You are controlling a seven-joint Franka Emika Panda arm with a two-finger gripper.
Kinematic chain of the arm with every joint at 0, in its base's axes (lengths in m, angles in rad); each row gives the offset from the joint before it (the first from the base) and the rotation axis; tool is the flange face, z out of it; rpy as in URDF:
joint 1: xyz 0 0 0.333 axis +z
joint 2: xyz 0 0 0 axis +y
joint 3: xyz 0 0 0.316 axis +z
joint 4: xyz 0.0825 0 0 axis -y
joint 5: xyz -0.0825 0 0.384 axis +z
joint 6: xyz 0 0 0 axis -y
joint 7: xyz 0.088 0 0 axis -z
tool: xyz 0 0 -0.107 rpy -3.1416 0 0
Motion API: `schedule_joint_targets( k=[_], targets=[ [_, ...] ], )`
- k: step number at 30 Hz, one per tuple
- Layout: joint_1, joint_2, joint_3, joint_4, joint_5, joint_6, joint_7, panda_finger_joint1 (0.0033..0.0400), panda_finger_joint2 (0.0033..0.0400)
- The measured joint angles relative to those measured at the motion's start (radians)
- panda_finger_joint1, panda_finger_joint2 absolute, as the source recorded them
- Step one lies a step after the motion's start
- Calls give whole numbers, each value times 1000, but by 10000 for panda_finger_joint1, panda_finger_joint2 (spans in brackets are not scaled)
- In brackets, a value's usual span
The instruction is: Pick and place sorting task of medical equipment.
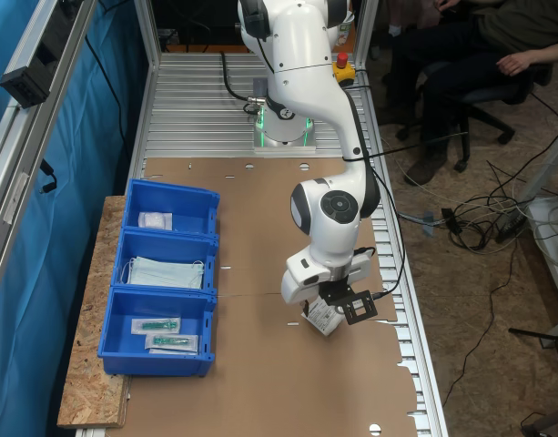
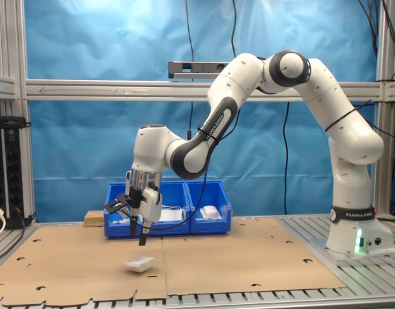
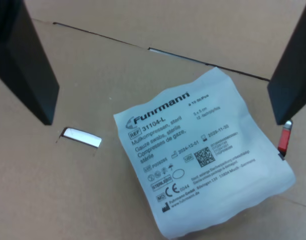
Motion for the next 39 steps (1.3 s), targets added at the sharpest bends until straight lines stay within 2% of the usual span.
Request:
schedule_joint_targets(
  k=[11,32,39],
  targets=[
    [-1,34,9,3,-16,4,0,400,400],
    [-1,47,21,3,-19,7,0,400,400],
    [-1,66,22,17,-19,7,0,400,400]
  ],
)
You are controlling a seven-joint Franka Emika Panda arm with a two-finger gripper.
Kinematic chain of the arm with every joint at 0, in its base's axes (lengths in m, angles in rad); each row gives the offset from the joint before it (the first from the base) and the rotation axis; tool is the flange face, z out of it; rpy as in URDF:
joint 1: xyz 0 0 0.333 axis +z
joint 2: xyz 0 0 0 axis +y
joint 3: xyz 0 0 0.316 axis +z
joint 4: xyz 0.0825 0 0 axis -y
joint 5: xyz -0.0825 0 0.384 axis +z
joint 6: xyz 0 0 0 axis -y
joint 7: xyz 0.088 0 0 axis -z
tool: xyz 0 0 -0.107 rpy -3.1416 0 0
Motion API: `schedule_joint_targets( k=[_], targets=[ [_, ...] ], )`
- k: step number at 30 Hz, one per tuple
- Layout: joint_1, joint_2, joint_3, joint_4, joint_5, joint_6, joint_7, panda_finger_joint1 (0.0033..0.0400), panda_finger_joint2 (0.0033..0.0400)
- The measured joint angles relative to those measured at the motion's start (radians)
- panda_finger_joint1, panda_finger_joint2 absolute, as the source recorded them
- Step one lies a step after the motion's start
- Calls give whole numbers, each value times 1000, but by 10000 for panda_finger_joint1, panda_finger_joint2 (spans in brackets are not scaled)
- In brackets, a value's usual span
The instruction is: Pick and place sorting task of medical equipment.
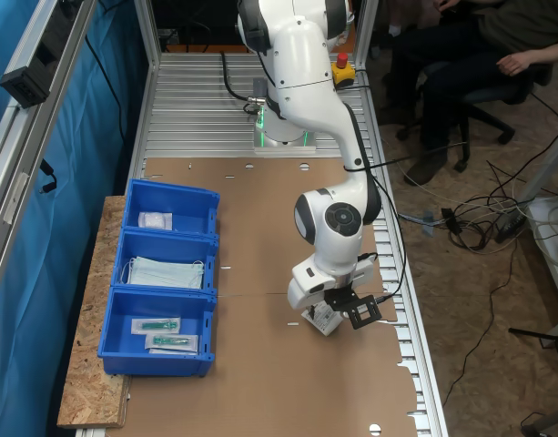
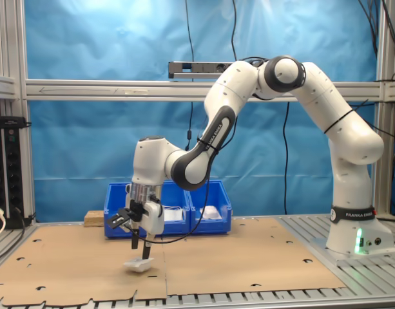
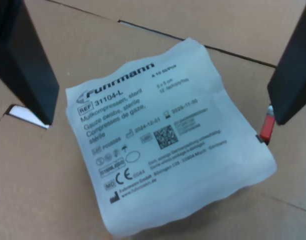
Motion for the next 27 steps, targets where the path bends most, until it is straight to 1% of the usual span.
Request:
schedule_joint_targets(
  k=[5,9,27],
  targets=[
    [0,27,0,25,0,0,0,400,400],
    [0,42,0,34,-1,0,0,400,400],
    [0,65,0,37,-1,0,0,400,400]
  ],
)
